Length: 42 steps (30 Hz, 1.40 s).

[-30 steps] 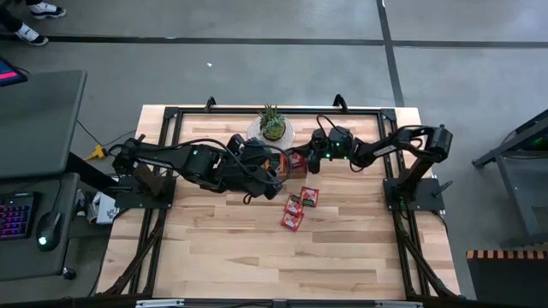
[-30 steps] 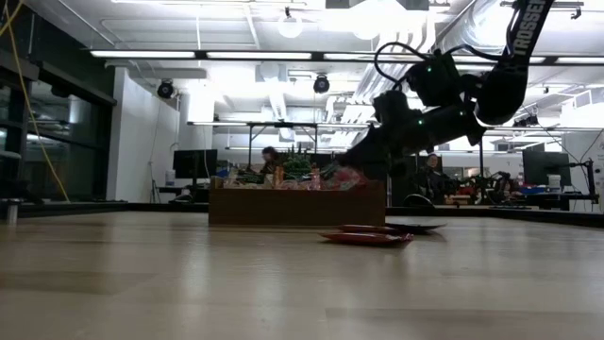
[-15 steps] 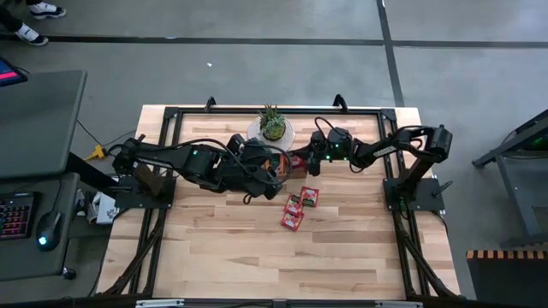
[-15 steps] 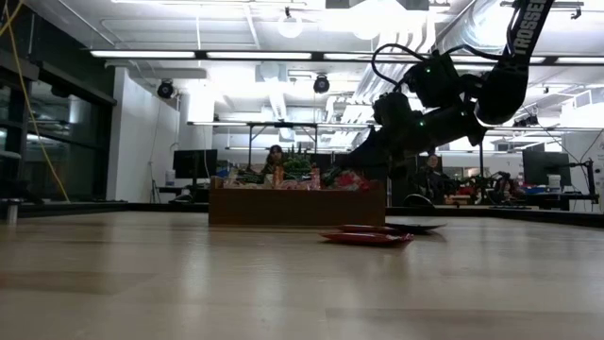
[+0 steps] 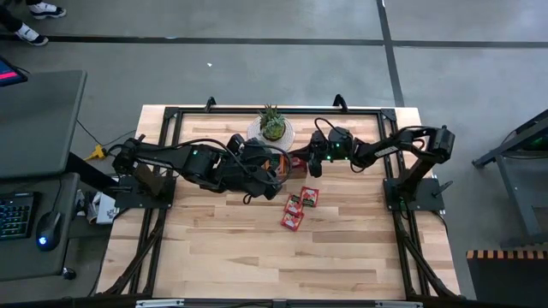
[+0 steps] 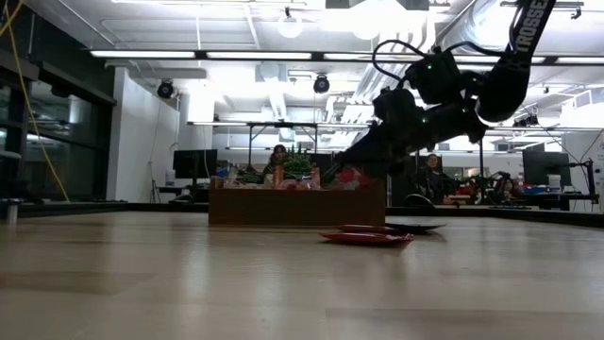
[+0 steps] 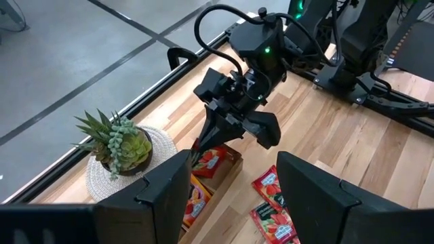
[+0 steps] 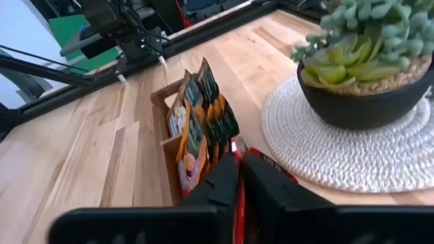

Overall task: Pick & Place Tea
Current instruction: Put the red tea bag into the right section of the wooden organizer, then put the top red tea bag into the right section of the wooden organizer

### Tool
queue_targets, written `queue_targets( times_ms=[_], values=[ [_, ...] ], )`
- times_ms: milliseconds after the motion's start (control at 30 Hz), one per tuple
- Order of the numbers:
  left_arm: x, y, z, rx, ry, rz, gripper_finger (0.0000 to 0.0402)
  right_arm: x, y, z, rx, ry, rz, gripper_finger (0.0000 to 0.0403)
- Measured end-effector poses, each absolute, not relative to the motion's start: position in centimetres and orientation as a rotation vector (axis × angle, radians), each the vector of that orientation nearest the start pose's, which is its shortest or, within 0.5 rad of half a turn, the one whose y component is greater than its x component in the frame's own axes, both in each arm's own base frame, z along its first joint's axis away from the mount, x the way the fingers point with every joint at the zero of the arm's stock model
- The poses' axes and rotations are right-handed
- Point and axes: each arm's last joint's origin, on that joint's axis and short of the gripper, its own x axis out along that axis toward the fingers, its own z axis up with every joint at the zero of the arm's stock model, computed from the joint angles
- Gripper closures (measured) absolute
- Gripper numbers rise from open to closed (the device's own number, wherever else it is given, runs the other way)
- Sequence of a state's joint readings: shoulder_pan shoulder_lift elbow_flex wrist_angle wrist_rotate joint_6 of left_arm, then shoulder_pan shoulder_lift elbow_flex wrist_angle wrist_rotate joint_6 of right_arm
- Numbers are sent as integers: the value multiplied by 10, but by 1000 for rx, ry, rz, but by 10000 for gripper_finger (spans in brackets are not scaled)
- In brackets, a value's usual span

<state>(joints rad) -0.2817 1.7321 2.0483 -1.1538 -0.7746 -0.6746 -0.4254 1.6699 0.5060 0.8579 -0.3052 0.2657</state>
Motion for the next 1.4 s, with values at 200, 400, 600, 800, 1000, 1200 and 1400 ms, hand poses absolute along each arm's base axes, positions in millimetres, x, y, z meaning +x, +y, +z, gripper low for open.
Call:
queue_targets(
  times_ms=[200,400,600,800,1000,1200,1400],
  values=[
    [328,-74,432,-206,533,675,188,265,-113,141,361,252,-173,303],
    [328,-74,431,-208,539,668,188,265,-113,142,370,249,-169,254],
    [326,-74,429,-210,571,667,188,261,-111,164,343,182,-152,248],
    [327,-74,421,-229,585,683,188,244,-103,191,308,223,-158,247],
    [336,-78,385,-281,651,704,189,219,-86,203,345,379,-140,247],
    [351,-83,355,-352,629,655,189,203,-63,199,423,570,-63,247],
    [367,-85,319,-434,577,561,189,206,-43,190,391,680,-65,258]
  ],
)
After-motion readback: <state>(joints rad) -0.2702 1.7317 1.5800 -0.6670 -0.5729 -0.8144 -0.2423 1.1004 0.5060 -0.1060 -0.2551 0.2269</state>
